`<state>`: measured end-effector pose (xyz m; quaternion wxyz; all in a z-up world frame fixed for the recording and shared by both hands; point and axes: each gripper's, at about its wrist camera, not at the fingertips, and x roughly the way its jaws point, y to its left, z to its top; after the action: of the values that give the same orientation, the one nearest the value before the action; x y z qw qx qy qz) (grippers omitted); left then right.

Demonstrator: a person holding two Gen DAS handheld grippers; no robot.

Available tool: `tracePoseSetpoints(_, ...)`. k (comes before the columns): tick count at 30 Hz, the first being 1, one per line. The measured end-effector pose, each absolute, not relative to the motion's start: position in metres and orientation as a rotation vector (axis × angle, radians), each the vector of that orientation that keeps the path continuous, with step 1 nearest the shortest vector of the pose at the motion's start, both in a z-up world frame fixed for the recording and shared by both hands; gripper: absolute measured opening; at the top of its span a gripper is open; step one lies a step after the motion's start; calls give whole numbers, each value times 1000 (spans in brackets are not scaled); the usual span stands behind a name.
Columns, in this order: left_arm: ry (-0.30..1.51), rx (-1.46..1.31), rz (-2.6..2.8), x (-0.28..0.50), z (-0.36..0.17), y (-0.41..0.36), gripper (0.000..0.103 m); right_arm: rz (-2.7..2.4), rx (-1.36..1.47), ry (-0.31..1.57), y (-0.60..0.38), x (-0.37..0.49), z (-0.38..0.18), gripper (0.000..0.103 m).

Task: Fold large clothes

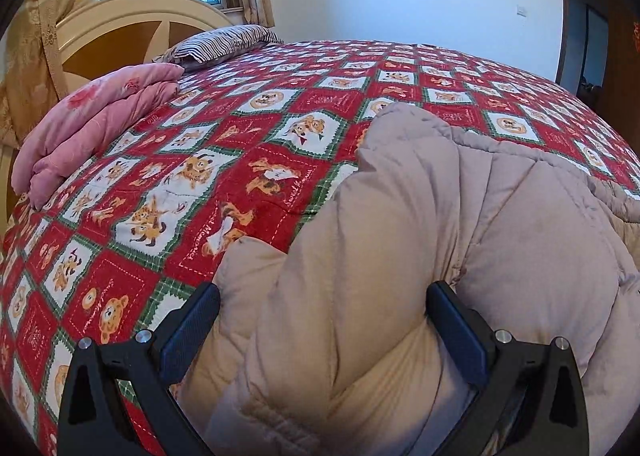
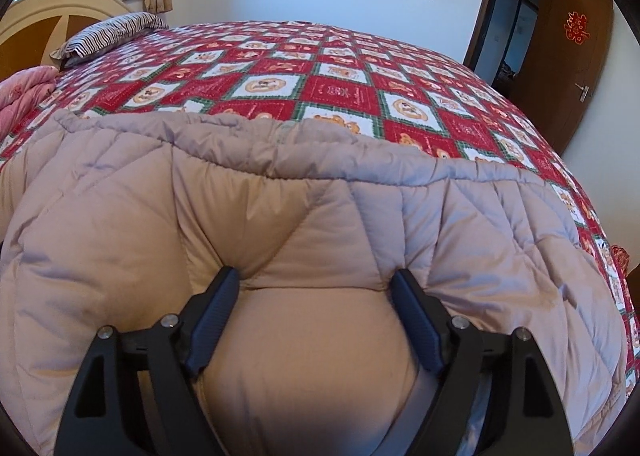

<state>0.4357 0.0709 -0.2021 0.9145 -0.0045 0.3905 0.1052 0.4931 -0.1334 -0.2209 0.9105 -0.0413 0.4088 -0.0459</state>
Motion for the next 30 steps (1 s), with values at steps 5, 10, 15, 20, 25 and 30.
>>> tracePoseSetpoints(5,806,-9,218,436,-203,71,102,-113,-122,852,-128,497,-223,83)
tracePoseSetpoints(10,806,-8,218,436,-203,71,102,-119,-132,855,-128,498,-224,83)
tracePoseSetpoints(15,806,-5,221,436,-204,71,102,-122,-139,858,-127,499,-225,83)
tracePoseSetpoints(20,810,2,227,437,-204,70,102,-122,-139,861,-127,500,-225,83)
tracePoseSetpoints(25,879,-44,159,429,-194,80,102,-116,-141,876,-127,501,-223,83)
tracePoseSetpoints(30,855,-151,152,355,-187,106,102,-64,-124,867,-125,455,-195,90)
